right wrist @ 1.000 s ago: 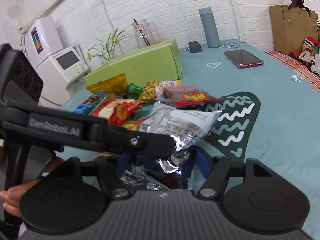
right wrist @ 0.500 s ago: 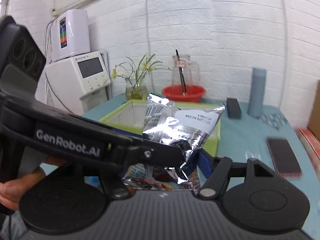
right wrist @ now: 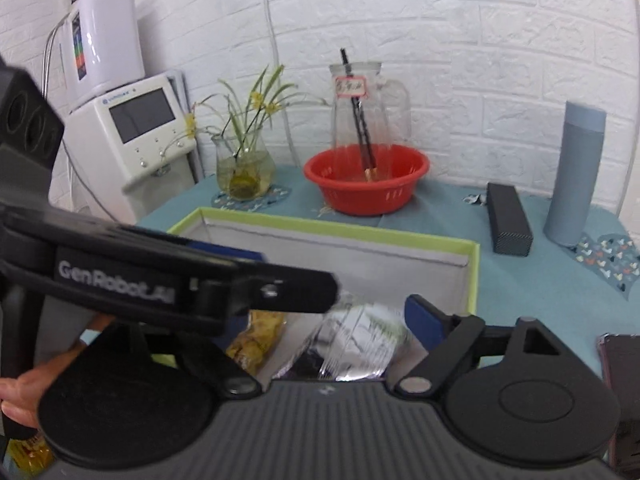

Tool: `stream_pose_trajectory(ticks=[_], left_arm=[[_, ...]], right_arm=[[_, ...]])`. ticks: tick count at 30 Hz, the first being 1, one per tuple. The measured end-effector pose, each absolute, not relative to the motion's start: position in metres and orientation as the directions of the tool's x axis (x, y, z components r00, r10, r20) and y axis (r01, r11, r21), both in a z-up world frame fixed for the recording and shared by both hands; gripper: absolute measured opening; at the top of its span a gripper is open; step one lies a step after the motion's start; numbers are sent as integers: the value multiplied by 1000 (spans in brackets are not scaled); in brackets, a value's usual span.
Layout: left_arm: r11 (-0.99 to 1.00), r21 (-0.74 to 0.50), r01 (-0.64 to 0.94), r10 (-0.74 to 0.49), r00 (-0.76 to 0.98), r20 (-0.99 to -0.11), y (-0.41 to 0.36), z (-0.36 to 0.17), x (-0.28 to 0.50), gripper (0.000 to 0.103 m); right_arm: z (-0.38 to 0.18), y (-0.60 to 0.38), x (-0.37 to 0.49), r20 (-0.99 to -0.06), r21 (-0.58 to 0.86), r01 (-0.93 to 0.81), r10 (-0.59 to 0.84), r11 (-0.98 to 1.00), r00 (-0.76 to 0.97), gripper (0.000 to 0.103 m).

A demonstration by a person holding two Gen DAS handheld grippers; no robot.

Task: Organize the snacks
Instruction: 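Lower the foil bag into the green box and open the left tool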

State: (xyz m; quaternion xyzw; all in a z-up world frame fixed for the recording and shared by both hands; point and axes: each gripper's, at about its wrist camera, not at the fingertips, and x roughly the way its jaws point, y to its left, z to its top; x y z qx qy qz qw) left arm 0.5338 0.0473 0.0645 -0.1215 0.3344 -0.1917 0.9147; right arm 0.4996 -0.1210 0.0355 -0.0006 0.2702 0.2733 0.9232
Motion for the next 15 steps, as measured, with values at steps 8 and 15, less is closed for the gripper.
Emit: stream_pose_trajectory(ticks=[8, 15], left_arm=[[868, -392, 304, -477, 728, -492, 58, 90, 455, 69], [861, -388, 329, -493, 727, -478, 51, 83, 335, 75]], right_arm=[[65, -157, 408, -426, 150, -486, 500, 861, 754, 93], [37, -178, 278, -437, 223, -483, 530, 847, 727, 94]])
